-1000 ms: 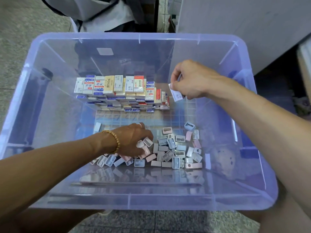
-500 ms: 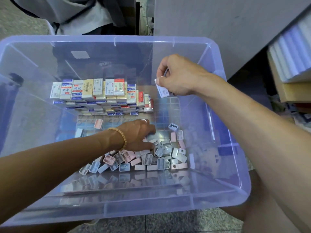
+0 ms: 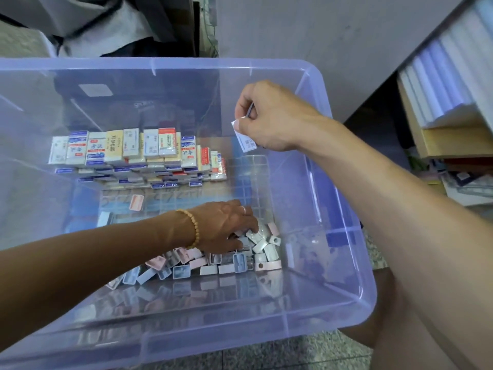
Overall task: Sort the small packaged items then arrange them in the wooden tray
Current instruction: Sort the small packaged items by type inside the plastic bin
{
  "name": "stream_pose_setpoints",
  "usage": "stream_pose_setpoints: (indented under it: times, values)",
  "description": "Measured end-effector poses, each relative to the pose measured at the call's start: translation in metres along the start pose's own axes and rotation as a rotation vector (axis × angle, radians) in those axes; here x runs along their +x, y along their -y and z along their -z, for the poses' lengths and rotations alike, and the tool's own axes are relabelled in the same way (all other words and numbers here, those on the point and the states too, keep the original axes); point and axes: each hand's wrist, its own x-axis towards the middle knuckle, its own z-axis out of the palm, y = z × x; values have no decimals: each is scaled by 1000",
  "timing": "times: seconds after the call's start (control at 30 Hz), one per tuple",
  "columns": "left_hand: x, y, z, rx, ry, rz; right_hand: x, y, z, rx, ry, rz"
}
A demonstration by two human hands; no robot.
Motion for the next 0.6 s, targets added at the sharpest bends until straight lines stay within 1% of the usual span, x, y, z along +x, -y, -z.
stream_pose_setpoints:
  times: [0.07, 0.1, 0.17, 0.23, 0.3, 0.33, 0.4, 0.47, 0.57, 0.6]
  values:
    - [-7, 1, -3, -28, -18, 23, 0, -1, -1, 3, -1, 7]
    - [-9, 1, -5, 3, -51, 35, 0, -1, -1, -3, -1, 10]
    - [-14, 2, -5, 57, -74, 118, 1, -1, -2, -13, -2, 16]
    - [-19, 3, -4, -23, -20, 201, 2, -1, -4, -9, 0, 12]
    - [-25, 2, 0, -123, 42, 201, 3, 1, -6, -12, 4, 15]
    - [-28, 1, 1, -156, 48, 198, 3, 2, -7, -12, 6, 18]
    - [-34, 2, 4, -196, -24, 226, 2, 4, -7, -5, 9, 27]
    - [-40, 5, 6, -175, -84, 277, 0, 7, -7, 0, 7, 33]
    - [-53, 9, 11, -179, -44, 327, -2, 10, -8, 61, 2, 31]
    - [-58, 9, 14, -189, -68, 342, -2, 11, -9, 96, 9, 26]
